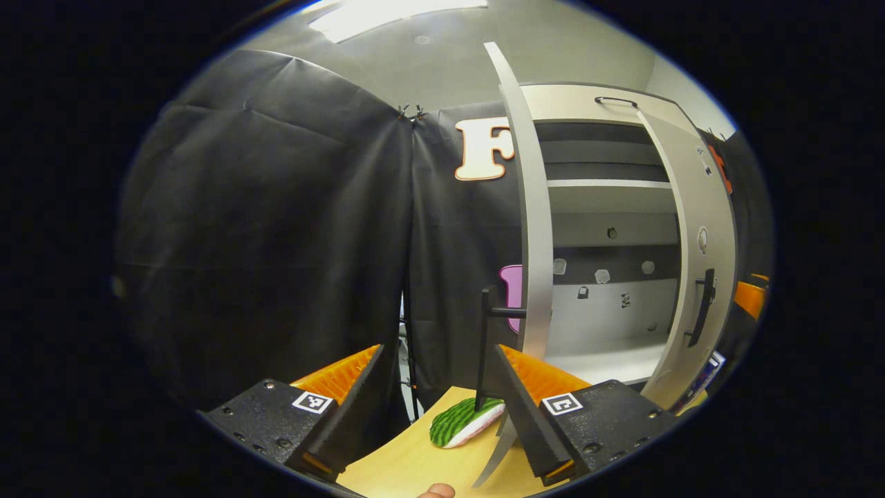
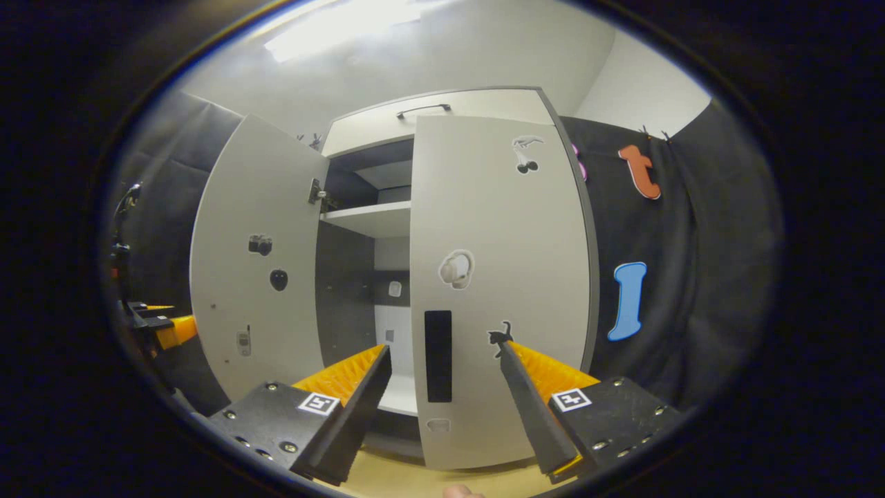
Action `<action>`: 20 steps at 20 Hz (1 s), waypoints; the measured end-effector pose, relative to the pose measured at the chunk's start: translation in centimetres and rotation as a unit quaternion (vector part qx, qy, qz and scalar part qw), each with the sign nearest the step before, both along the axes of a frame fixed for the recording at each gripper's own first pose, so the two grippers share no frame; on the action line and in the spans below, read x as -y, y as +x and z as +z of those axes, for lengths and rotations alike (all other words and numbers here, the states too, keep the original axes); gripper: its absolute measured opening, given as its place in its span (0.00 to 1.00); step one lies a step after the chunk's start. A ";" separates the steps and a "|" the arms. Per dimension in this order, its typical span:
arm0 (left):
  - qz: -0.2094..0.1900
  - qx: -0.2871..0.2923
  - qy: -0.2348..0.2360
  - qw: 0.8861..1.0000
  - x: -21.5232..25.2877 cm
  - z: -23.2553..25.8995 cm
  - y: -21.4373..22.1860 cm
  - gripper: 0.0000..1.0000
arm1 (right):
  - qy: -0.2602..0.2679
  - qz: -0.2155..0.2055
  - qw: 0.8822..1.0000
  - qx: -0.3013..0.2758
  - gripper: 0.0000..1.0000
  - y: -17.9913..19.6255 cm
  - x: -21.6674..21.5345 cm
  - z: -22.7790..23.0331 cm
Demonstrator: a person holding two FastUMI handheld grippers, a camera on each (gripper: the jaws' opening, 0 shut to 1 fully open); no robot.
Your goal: Grasp the bottle in the cabinet with the left hand and place it on the coaster, then close the right door with the right hand and the left door with the left hand.
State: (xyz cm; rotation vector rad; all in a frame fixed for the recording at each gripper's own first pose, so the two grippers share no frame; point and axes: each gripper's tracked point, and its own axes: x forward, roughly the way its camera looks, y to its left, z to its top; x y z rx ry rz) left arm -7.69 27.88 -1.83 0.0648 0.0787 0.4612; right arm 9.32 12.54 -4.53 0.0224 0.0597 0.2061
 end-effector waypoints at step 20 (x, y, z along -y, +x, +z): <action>-0.081 0.015 -0.032 0.996 4.9 -0.5 1.5 0.92 | 0.014 -0.013 1.000 0.000 0.96 -0.1 1.3 0.7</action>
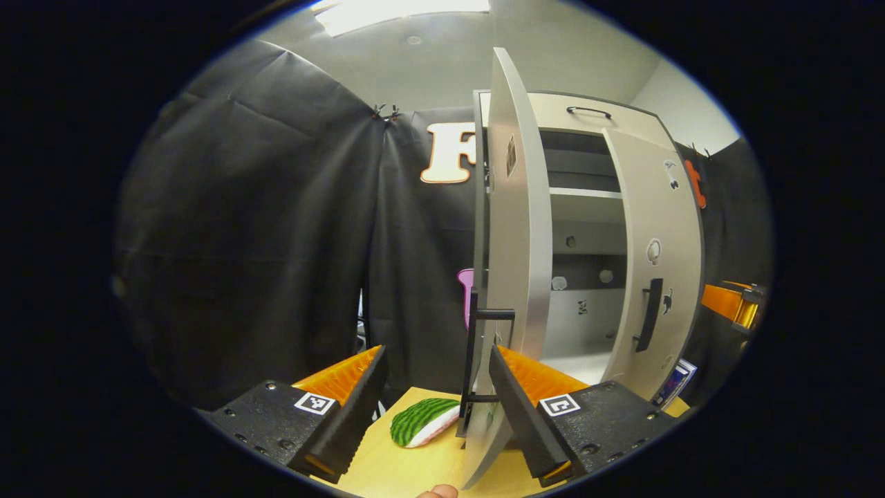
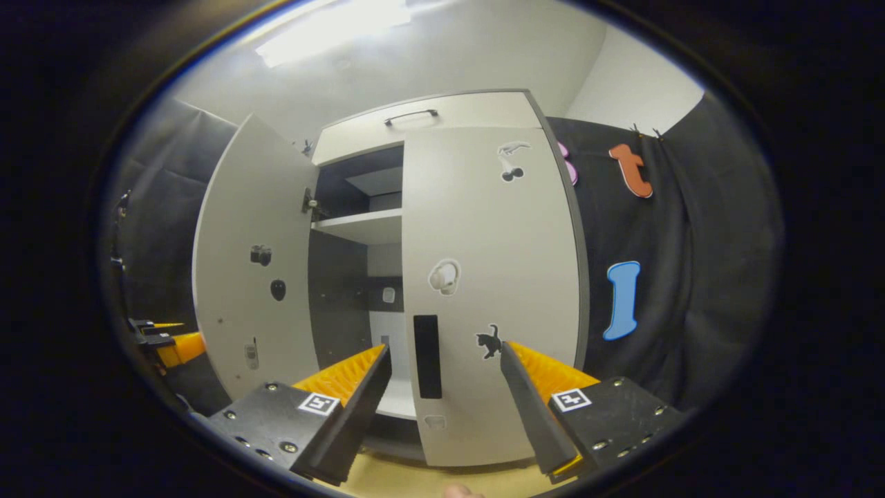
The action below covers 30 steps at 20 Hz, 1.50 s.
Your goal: Grasp the bottle in the cabinet with the left hand and place it on the coaster, then close the right door with the right hand and the left door with the left hand.
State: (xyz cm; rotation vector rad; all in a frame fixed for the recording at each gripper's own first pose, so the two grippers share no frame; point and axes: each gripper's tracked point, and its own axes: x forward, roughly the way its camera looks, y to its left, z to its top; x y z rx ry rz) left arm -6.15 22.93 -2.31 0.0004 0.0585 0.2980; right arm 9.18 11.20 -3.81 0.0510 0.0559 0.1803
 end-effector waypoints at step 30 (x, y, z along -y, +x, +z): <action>-0.177 0.000 0.001 0.984 12.2 -2.6 10.4 0.97 | -0.032 -0.136 0.990 0.006 0.97 -3.1 10.9 1.3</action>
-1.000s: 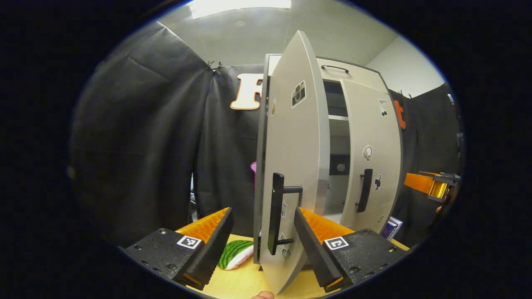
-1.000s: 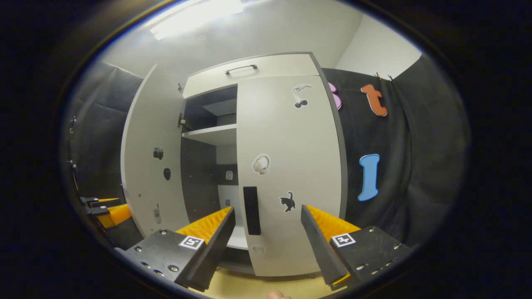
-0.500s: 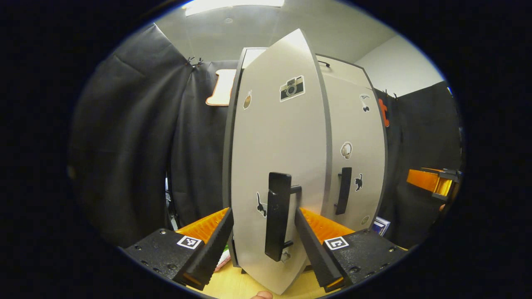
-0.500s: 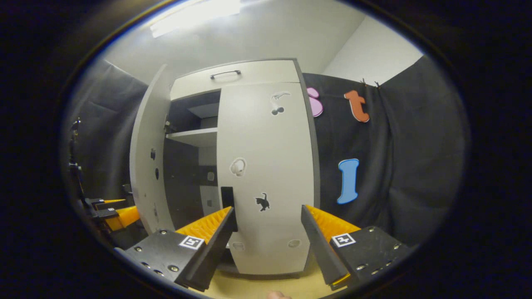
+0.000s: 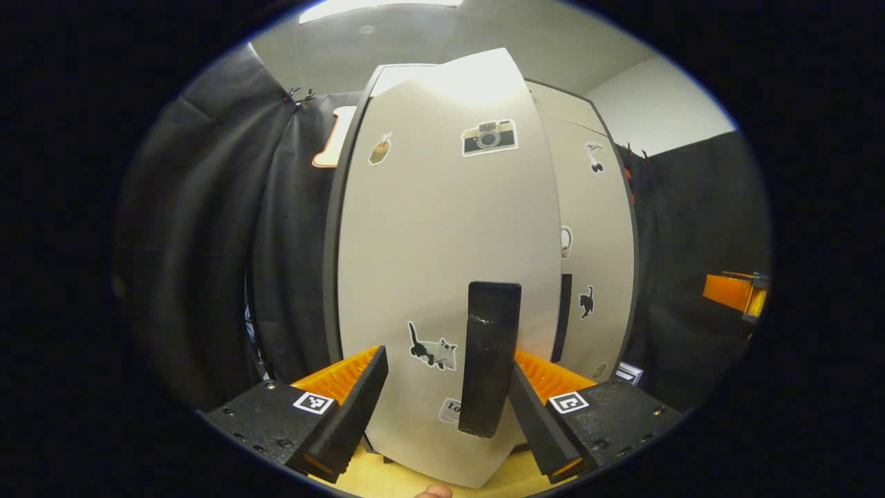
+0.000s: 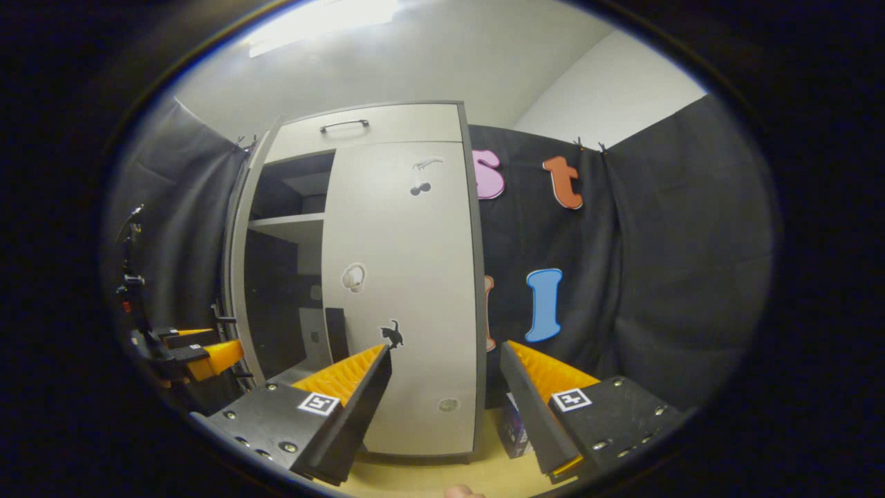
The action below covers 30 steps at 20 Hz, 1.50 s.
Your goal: Grasp the bottle in the cabinet with the left hand and place it on the coaster, then close the right door with the right hand and the left door with the left hand.
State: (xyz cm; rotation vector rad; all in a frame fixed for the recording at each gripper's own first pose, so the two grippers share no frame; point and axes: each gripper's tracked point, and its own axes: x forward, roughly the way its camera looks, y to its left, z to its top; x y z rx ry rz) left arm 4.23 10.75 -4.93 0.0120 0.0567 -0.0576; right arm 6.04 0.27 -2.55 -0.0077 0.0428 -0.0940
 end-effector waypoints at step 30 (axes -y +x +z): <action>-0.024 -0.006 -0.018 1.000 5.2 -2.1 9.3 0.98 | -0.014 -0.051 0.999 -0.005 0.94 2.6 5.7 -1.0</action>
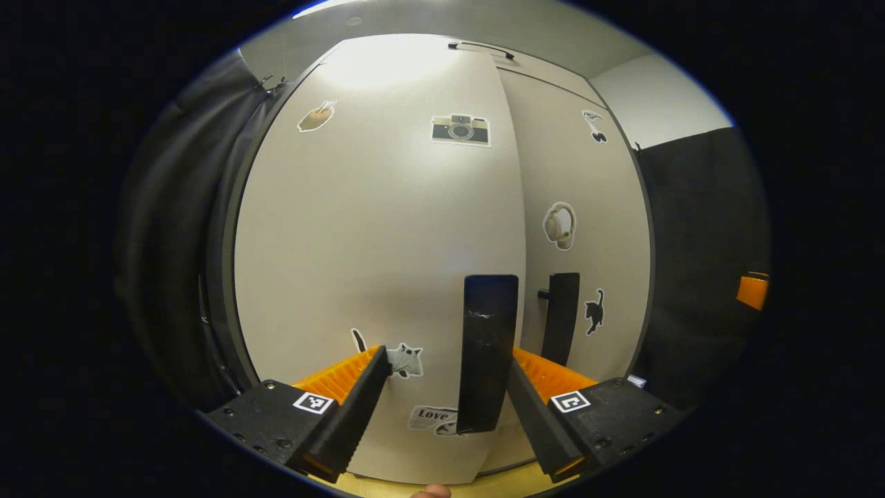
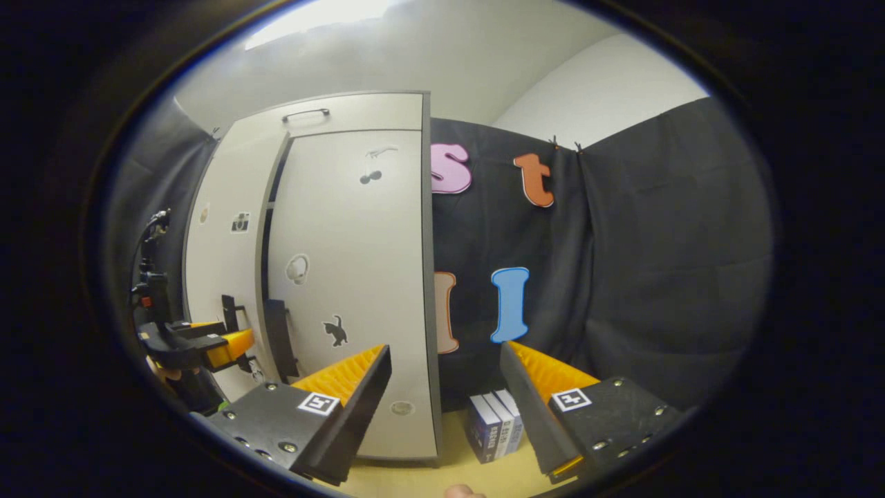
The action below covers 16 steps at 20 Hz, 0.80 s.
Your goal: Grasp the bottle in the cabinet with the left hand and place it on the coaster, then close the right door with the right hand and the left door with the left hand.
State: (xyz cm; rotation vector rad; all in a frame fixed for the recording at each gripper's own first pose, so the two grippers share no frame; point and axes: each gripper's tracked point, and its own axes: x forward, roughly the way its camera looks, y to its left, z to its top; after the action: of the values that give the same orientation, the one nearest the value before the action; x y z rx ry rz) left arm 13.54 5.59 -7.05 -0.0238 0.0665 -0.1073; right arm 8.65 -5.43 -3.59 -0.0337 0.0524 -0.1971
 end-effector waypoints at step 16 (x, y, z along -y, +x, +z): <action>0.014 -0.014 0.010 1.000 0.3 0.0 -0.5 0.99 | -0.003 0.011 1.000 -0.007 0.96 0.7 0.2 -0.3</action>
State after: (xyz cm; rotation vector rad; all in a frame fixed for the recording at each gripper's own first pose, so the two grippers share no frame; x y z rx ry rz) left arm 13.03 5.32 -7.02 -0.0069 0.0943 -0.0778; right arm 9.38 -5.64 -3.93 -0.0406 0.0648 -0.1751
